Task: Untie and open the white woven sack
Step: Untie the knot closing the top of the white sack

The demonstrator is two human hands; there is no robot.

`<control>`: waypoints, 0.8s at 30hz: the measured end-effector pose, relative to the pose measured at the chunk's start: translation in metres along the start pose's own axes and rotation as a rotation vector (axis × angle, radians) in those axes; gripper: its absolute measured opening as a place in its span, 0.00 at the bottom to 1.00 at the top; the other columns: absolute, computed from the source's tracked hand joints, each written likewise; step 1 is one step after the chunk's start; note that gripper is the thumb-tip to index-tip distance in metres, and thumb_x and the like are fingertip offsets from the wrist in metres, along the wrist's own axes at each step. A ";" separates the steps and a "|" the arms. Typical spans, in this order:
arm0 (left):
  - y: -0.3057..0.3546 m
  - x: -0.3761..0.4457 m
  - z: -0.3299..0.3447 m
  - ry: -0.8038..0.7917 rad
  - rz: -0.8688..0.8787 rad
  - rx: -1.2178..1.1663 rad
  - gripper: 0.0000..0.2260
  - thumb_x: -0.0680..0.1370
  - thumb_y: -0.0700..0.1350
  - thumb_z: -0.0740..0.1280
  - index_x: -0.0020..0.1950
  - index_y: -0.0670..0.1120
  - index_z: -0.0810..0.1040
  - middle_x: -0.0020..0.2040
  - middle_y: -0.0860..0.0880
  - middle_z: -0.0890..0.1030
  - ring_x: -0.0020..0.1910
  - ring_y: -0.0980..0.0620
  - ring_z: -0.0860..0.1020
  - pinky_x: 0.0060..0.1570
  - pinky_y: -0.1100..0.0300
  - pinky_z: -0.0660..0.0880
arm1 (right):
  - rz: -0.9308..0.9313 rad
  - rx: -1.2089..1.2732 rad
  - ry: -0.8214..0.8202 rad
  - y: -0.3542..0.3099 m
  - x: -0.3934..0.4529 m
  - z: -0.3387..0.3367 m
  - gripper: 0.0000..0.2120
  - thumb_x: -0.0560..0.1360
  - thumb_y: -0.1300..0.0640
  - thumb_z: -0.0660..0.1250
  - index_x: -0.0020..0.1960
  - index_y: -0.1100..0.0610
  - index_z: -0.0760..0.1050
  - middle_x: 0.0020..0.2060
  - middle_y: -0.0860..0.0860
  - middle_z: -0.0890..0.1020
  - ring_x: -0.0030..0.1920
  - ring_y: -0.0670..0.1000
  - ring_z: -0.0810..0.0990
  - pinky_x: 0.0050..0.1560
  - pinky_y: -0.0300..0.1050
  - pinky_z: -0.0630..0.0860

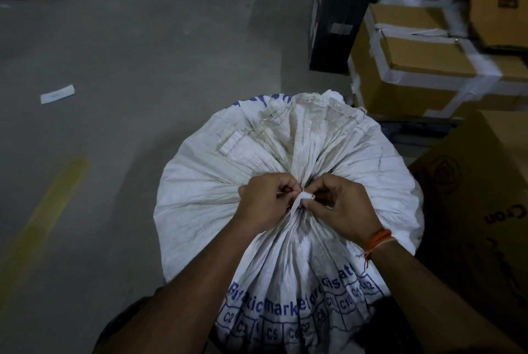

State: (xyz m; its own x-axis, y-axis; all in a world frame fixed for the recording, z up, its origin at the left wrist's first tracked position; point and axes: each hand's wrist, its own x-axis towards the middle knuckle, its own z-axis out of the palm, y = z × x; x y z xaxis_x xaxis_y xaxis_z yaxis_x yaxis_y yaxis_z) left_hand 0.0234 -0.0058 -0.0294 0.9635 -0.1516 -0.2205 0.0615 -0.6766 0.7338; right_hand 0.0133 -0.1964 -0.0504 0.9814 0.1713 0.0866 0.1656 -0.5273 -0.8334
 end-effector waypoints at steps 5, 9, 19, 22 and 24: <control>-0.011 0.001 -0.009 -0.007 0.002 -0.013 0.02 0.78 0.47 0.75 0.50 0.52 0.87 0.45 0.55 0.88 0.49 0.58 0.84 0.62 0.49 0.73 | 0.020 0.063 -0.004 0.004 0.001 0.000 0.08 0.69 0.61 0.80 0.45 0.57 0.83 0.41 0.50 0.87 0.43 0.48 0.86 0.48 0.50 0.85; -0.015 0.000 -0.009 -0.052 0.018 -0.059 0.03 0.79 0.45 0.74 0.51 0.51 0.88 0.45 0.54 0.87 0.45 0.60 0.83 0.52 0.61 0.75 | 0.015 0.092 -0.005 0.009 0.000 0.001 0.08 0.69 0.62 0.80 0.45 0.58 0.83 0.42 0.51 0.87 0.44 0.49 0.87 0.50 0.53 0.85; -0.012 -0.001 0.006 0.015 0.032 -0.043 0.04 0.81 0.43 0.72 0.50 0.47 0.86 0.49 0.49 0.87 0.52 0.51 0.83 0.50 0.61 0.70 | 0.019 0.151 -0.020 0.015 -0.002 0.003 0.08 0.69 0.66 0.79 0.46 0.60 0.83 0.44 0.53 0.86 0.48 0.51 0.86 0.55 0.51 0.83; -0.012 -0.002 0.010 0.054 0.032 -0.031 0.03 0.80 0.42 0.72 0.49 0.48 0.86 0.49 0.48 0.85 0.53 0.50 0.81 0.62 0.46 0.73 | 0.018 0.143 -0.011 0.015 -0.003 0.004 0.08 0.69 0.66 0.79 0.46 0.60 0.83 0.43 0.52 0.86 0.47 0.49 0.86 0.54 0.48 0.84; -0.011 -0.002 0.013 0.072 0.036 -0.032 0.03 0.80 0.42 0.72 0.48 0.48 0.86 0.48 0.48 0.84 0.52 0.50 0.81 0.62 0.39 0.73 | 0.025 0.146 -0.004 0.015 -0.004 0.006 0.08 0.69 0.67 0.79 0.46 0.61 0.83 0.43 0.52 0.86 0.47 0.49 0.86 0.54 0.47 0.83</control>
State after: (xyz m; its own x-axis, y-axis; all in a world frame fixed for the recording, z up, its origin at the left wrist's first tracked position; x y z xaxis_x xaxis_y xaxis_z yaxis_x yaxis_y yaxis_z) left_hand 0.0174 -0.0073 -0.0455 0.9814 -0.1225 -0.1475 0.0334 -0.6482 0.7608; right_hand 0.0116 -0.1997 -0.0669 0.9846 0.1630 0.0625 0.1245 -0.4047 -0.9059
